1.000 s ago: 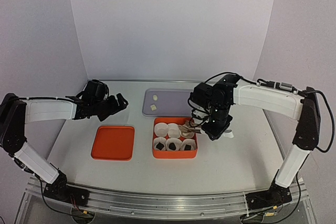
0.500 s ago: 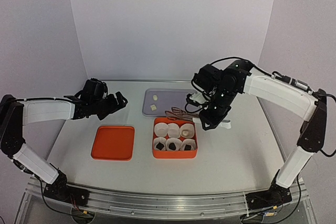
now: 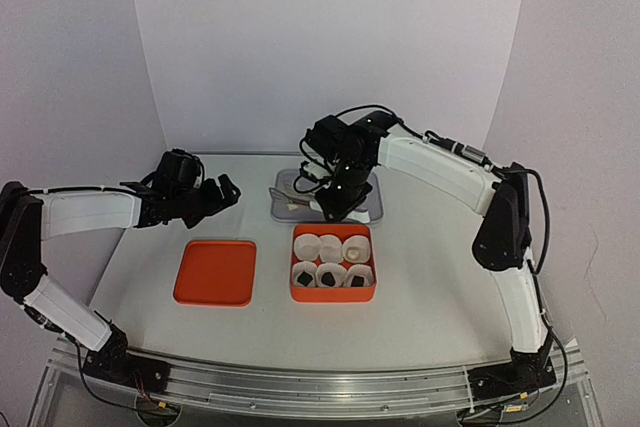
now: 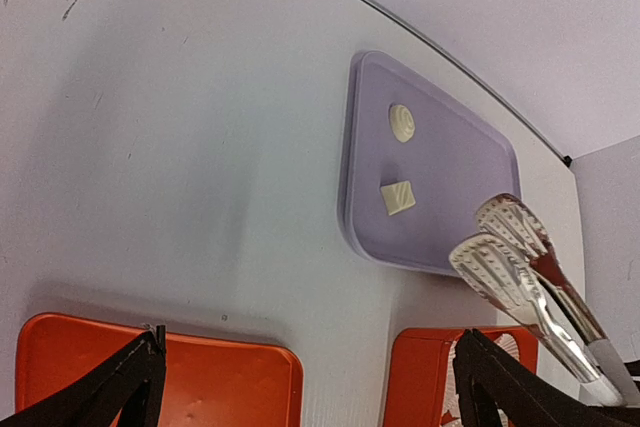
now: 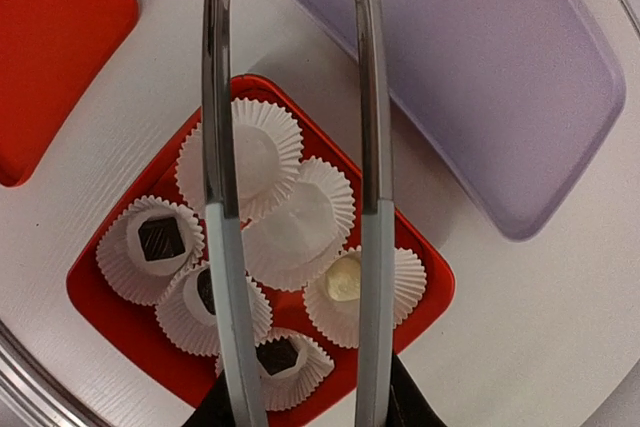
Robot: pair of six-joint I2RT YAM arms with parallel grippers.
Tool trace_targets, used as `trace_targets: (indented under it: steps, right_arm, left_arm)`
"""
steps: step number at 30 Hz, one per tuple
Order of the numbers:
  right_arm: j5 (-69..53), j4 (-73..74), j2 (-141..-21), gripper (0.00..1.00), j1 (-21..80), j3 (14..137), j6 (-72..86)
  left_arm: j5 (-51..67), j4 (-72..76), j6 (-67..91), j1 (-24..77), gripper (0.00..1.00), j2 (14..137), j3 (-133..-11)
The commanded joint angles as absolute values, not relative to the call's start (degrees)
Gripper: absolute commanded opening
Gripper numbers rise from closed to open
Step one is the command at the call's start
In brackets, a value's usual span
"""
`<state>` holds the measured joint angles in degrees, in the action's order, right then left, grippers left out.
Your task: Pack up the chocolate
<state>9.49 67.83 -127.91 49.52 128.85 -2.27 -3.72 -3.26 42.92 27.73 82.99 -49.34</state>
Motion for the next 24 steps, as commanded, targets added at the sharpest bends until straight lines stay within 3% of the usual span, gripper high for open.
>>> trace_targets:
  steps: [1, 24]
  right_arm:
    - [11.4, 67.9, -132.5, 0.33, 49.3, 137.8, -3.8]
    - [10.1, 67.9, -141.2, 0.37, 44.9, 142.8, -9.2]
  left_arm:
    - [-5.2, -4.1, 42.4, 27.9, 1.0, 80.6, -49.2]
    - [-6.2, -3.6, 44.2, 27.9, 1.0, 80.6, -47.6]
